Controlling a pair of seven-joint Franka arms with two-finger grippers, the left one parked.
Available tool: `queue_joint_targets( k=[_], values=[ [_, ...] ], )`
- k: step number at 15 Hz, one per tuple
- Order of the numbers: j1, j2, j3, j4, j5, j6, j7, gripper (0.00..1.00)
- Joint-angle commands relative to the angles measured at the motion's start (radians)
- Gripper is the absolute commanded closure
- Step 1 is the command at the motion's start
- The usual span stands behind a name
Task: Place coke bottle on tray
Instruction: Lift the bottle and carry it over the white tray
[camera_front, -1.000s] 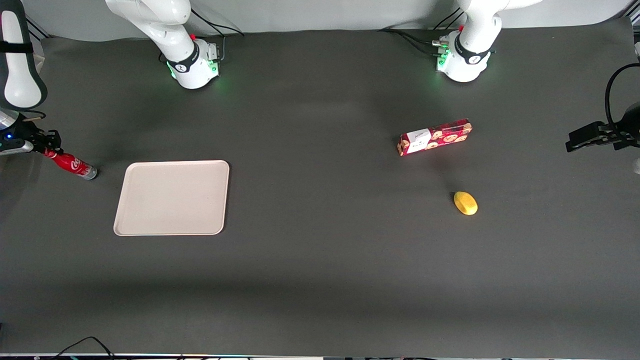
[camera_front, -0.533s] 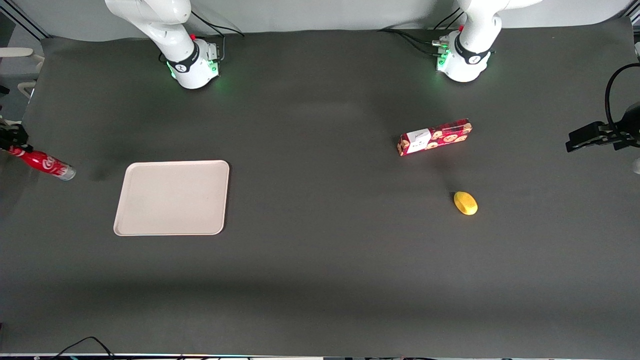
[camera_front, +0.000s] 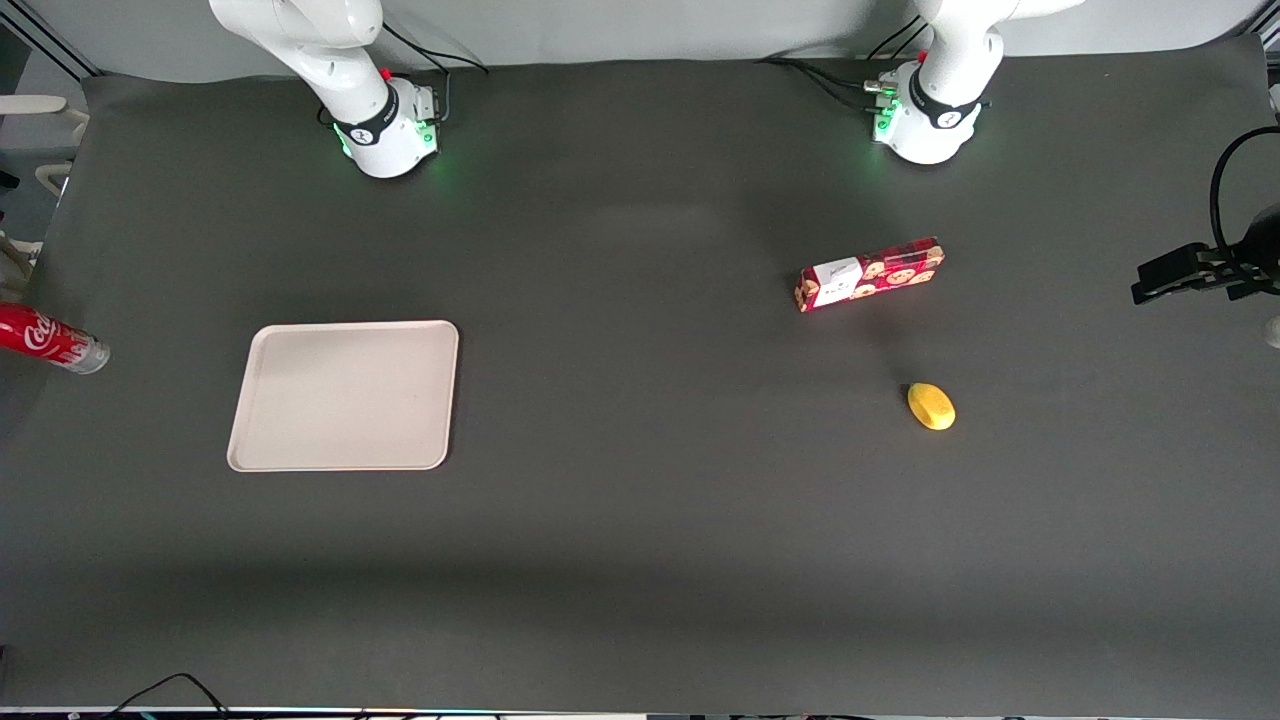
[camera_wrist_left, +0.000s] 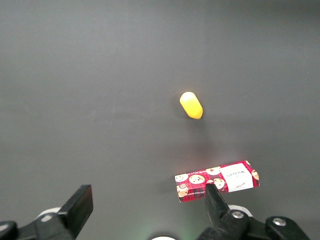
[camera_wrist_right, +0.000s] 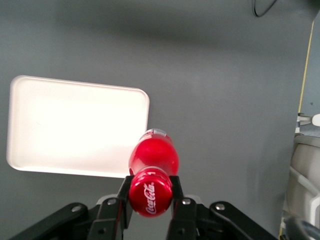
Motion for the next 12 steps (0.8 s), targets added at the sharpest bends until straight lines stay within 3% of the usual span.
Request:
queue_joint_targets(
  k=[1,6,10,12],
  values=[
    [-0.001,0.163,0.113,0.244,-0.024,-0.127,0.167,1.00],
    [-0.001,0.278,0.194,0.229,-0.009,-0.027,0.247,1.00],
    [-0.015,0.272,0.196,-0.033,0.004,0.277,0.216,1.00],
    [-0.018,0.272,0.194,-0.102,0.010,0.334,0.212,1.00]
  ],
)
